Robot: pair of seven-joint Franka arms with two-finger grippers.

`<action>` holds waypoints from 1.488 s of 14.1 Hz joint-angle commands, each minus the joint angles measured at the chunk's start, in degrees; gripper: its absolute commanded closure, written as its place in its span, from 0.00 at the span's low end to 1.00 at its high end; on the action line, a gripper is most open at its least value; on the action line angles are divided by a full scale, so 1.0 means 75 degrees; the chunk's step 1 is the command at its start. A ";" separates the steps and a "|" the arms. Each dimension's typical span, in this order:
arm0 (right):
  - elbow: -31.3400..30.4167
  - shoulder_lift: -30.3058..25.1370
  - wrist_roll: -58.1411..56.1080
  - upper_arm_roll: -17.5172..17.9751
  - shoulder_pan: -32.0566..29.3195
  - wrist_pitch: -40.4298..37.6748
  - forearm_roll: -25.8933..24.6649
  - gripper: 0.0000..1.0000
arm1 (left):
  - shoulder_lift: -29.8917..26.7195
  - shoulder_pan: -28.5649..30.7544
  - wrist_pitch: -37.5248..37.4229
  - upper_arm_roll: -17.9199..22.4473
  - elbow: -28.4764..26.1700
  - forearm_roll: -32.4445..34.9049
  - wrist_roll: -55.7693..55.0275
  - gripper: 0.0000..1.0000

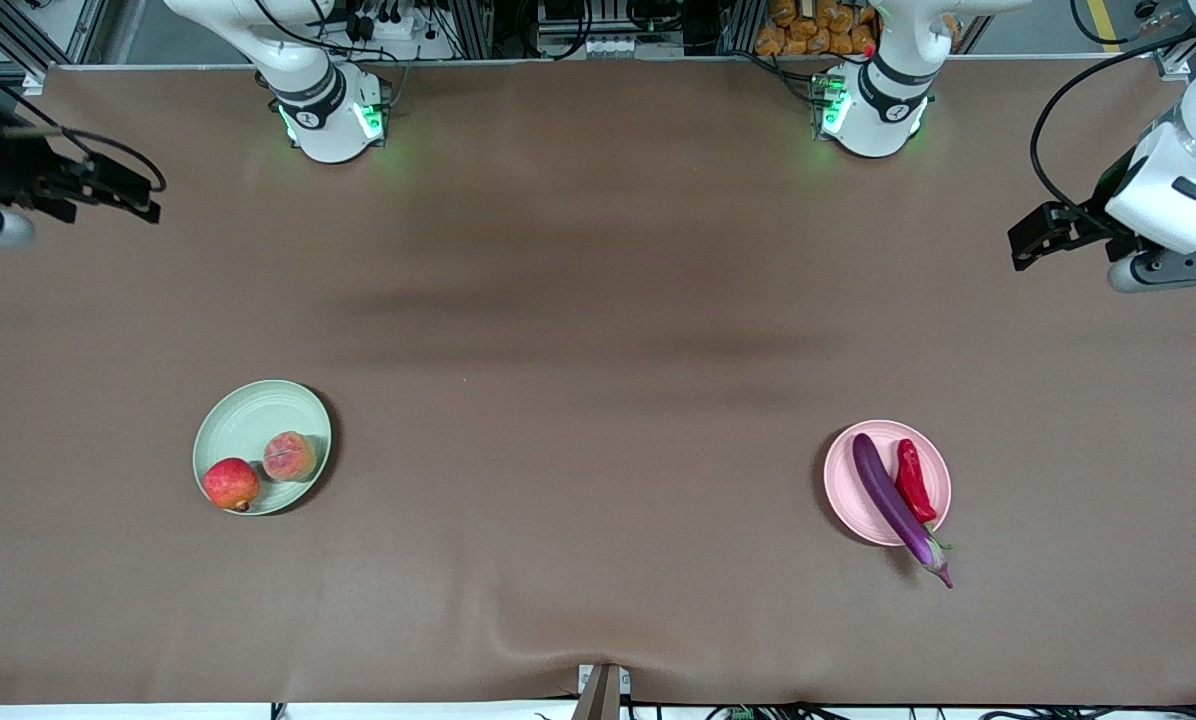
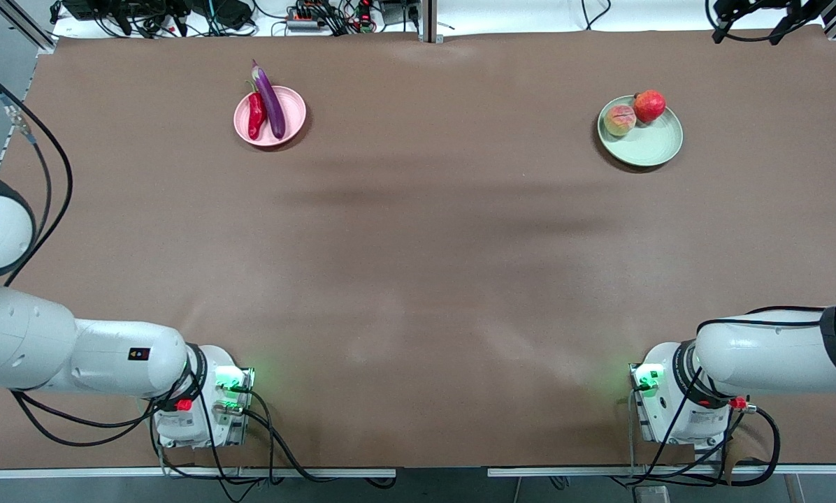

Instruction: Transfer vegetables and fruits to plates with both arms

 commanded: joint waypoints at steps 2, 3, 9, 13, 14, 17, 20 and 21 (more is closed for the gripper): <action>0.0389 -0.0010 0.0185 0.0043 -0.0025 -0.0423 -0.0181 0.00 | -0.0308 -0.0056 -0.0425 0.0064 -0.0146 -0.0208 -0.0002 0.00; 0.0401 0.0002 0.0209 0.0066 -0.0013 -0.0412 -0.0181 0.00 | -0.0354 -0.0044 -0.0438 0.0064 -0.0134 -0.0289 -0.0002 0.00; 0.0402 0.0002 0.0221 0.0031 -0.0013 -0.0365 -0.0169 0.00 | -0.0531 -0.0314 -0.0051 0.0381 -0.0122 -0.0161 -0.0002 0.00; 0.0413 0.0048 0.0210 0.0019 -0.0001 -0.0342 -0.0169 0.00 | -0.0507 -0.0243 0.0019 0.0369 -0.0157 -0.0161 0.0139 0.00; 0.0413 0.0060 0.0198 0.0019 -0.0001 -0.0284 -0.0169 0.00 | -0.0519 -0.0220 0.0019 0.0369 -0.0146 -0.0161 0.0150 0.00; 0.0402 0.0119 0.0116 0.0019 -0.0025 -0.0037 -0.0169 0.00 | -0.0554 -0.0231 -0.0051 0.0357 -0.0146 -0.0161 0.0046 0.00; 0.0390 0.0119 0.0104 0.0019 -0.0024 -0.0037 -0.0181 0.00 | -0.0578 -0.0290 -0.0168 0.0264 -0.0134 -0.0161 -0.0014 0.00; 0.0390 0.0119 0.0104 0.0019 -0.0025 -0.0049 -0.0181 0.00 | -0.0578 -0.0290 -0.0157 0.0194 -0.0122 -0.0161 -0.0014 0.00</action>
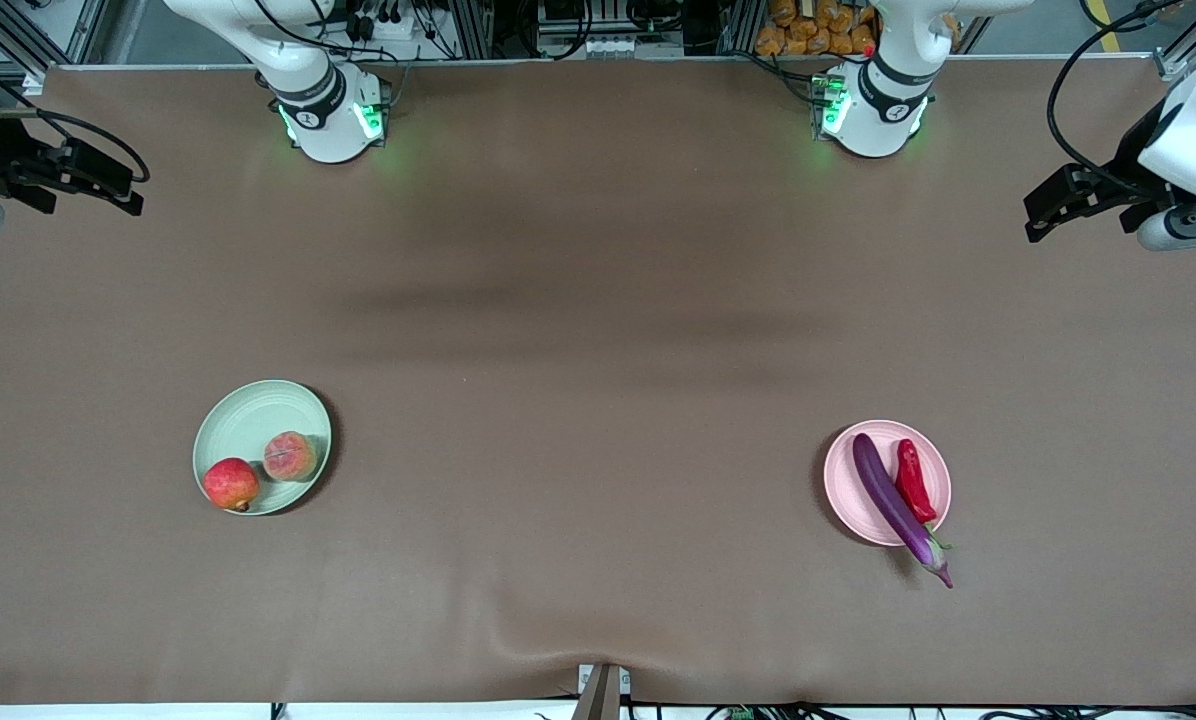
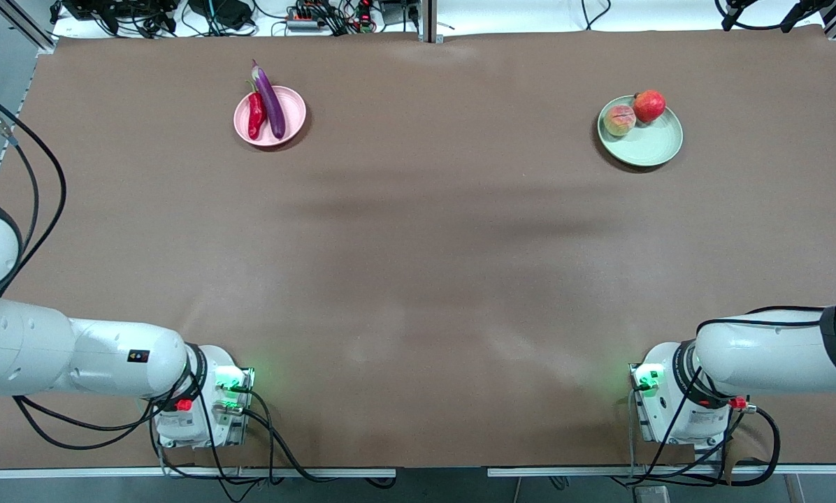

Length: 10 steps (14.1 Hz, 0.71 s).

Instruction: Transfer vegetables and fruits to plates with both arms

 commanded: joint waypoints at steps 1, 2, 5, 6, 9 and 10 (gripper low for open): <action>0.0103 0.0036 -0.0017 0.0024 -0.0035 -0.0041 -0.0139 0.00 | -0.0118 -0.0066 -0.0069 -0.0096 -0.0041 0.0004 -0.0013 0.00; 0.0103 0.0036 -0.0017 0.0024 -0.0059 -0.0053 -0.0139 0.00 | -0.0117 -0.0066 -0.0069 -0.0096 -0.0029 0.0004 -0.0013 0.00; 0.0103 0.0047 -0.0006 0.0024 -0.0071 -0.0041 -0.0128 0.00 | -0.0117 -0.0043 -0.0069 -0.0096 -0.0005 -0.0031 0.0127 0.00; 0.0103 0.0047 -0.0017 0.0024 -0.0071 -0.0041 -0.0128 0.00 | -0.0117 -0.0020 -0.0069 -0.0096 0.0029 -0.0090 0.0150 0.00; 0.0079 0.0047 -0.0006 0.0024 -0.0071 -0.0076 -0.0139 0.00 | -0.0106 0.0004 -0.0069 -0.0096 0.0194 -0.0125 0.0162 0.00; 0.0079 0.0036 -0.0006 0.0024 -0.0071 -0.0076 -0.0128 0.00 | -0.0083 0.0016 -0.0080 -0.0084 0.0287 -0.0137 0.0139 0.00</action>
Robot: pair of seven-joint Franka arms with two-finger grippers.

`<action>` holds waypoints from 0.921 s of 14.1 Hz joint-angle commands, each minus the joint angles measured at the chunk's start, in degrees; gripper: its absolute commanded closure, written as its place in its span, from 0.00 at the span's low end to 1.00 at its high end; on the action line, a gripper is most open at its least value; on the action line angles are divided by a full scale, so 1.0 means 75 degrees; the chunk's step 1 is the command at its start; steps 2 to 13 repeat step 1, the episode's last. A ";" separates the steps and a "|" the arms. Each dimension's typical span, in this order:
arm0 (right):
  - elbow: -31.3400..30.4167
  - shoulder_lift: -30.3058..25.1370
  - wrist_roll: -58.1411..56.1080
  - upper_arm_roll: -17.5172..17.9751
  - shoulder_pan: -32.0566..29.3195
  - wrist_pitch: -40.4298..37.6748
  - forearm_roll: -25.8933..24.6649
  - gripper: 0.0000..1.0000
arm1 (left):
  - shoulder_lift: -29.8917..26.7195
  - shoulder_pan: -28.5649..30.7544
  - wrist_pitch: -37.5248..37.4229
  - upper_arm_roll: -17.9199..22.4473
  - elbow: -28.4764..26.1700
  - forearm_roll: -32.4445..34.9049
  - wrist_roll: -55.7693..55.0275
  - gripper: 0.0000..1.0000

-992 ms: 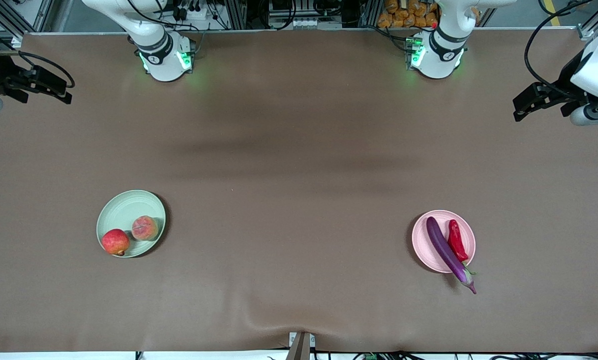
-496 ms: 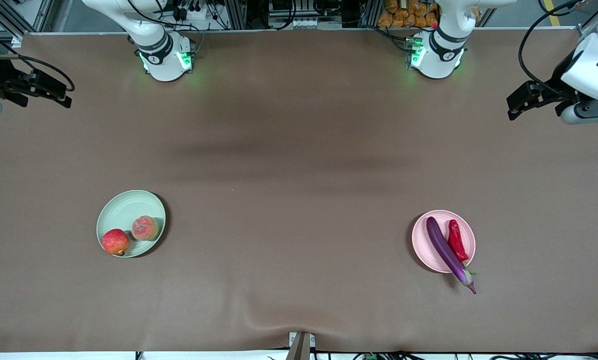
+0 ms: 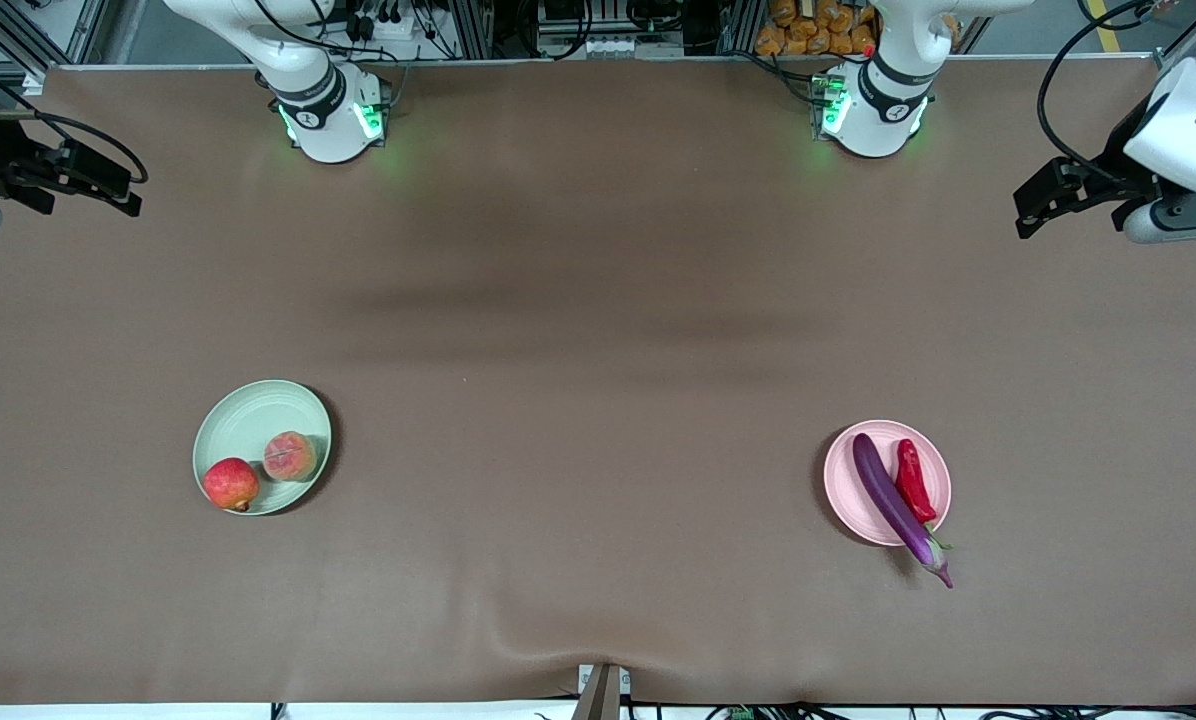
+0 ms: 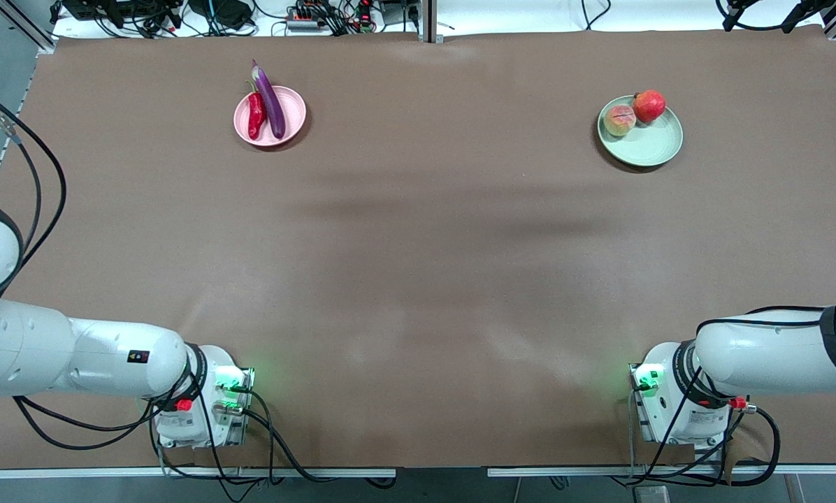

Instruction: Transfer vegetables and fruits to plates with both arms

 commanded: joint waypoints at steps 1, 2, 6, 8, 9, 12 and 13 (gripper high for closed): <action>0.0092 0.0022 -0.0017 0.0048 -0.0064 -0.0072 -0.0129 0.00 | -0.0039 0.0058 -0.0162 0.0002 0.0190 -0.0125 0.0139 0.00; 0.0092 0.0022 -0.0017 0.0048 -0.0064 -0.0072 -0.0129 0.00 | -0.0039 0.0058 -0.0162 0.0002 0.0190 -0.0125 0.0139 0.00; 0.0092 0.0022 -0.0017 0.0048 -0.0064 -0.0072 -0.0129 0.00 | -0.0039 0.0058 -0.0162 0.0002 0.0190 -0.0125 0.0139 0.00; 0.0092 0.0022 -0.0017 0.0048 -0.0064 -0.0072 -0.0129 0.00 | -0.0039 0.0058 -0.0162 0.0002 0.0190 -0.0125 0.0139 0.00; 0.0092 0.0022 -0.0017 0.0048 -0.0064 -0.0072 -0.0129 0.00 | -0.0039 0.0058 -0.0162 0.0002 0.0190 -0.0125 0.0139 0.00; 0.0092 0.0022 -0.0017 0.0048 -0.0064 -0.0072 -0.0129 0.00 | -0.0039 0.0058 -0.0162 0.0002 0.0190 -0.0125 0.0139 0.00; 0.0092 0.0022 -0.0017 0.0048 -0.0064 -0.0072 -0.0129 0.00 | -0.0039 0.0058 -0.0162 0.0002 0.0190 -0.0125 0.0139 0.00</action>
